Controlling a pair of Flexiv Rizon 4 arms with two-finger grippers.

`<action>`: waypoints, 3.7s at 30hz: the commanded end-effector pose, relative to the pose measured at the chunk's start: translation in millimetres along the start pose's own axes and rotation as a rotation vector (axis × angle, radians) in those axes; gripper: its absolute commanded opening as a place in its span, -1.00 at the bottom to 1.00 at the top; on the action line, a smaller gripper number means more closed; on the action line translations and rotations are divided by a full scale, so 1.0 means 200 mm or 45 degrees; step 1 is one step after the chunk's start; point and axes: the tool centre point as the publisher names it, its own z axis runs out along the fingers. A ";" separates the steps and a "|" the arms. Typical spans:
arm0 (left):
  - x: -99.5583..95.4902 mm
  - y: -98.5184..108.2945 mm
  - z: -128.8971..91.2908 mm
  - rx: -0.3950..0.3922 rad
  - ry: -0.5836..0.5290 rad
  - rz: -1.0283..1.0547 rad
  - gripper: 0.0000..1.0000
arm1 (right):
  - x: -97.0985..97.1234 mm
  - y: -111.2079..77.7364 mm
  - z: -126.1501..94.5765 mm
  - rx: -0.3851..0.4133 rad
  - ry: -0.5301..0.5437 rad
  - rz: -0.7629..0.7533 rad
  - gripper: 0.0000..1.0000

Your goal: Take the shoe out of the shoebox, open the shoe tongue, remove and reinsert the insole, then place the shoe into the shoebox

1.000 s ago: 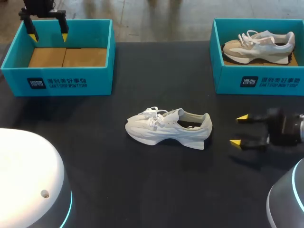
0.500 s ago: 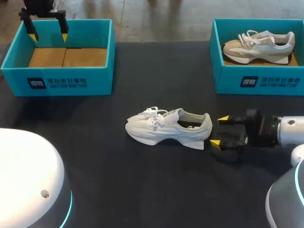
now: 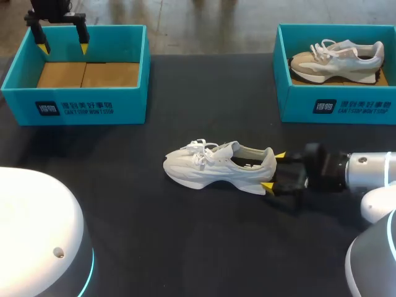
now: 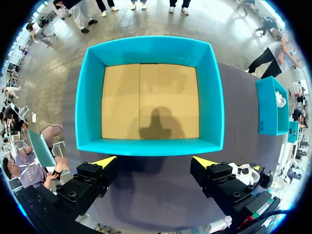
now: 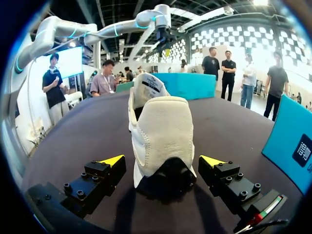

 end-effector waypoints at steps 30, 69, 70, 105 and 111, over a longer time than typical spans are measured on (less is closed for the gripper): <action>0.00 0.00 0.00 0.001 0.001 0.000 1.00 | -0.01 0.01 0.18 0.014 0.080 0.025 0.71; 0.05 0.02 -0.06 -0.002 0.020 0.037 1.00 | 0.01 0.02 0.18 -0.010 0.109 -0.016 -1.00; 0.06 0.02 -0.07 -0.007 0.032 0.049 1.00 | 0.01 0.02 0.18 -0.010 0.109 -0.016 -1.00; 0.92 0.49 -0.19 0.045 0.020 0.240 1.00 | 0.01 0.02 0.18 -0.010 0.109 -0.016 -1.00; 1.11 0.59 -0.17 0.068 0.021 0.213 1.00 | 0.01 0.02 0.18 -0.010 0.109 -0.016 -1.00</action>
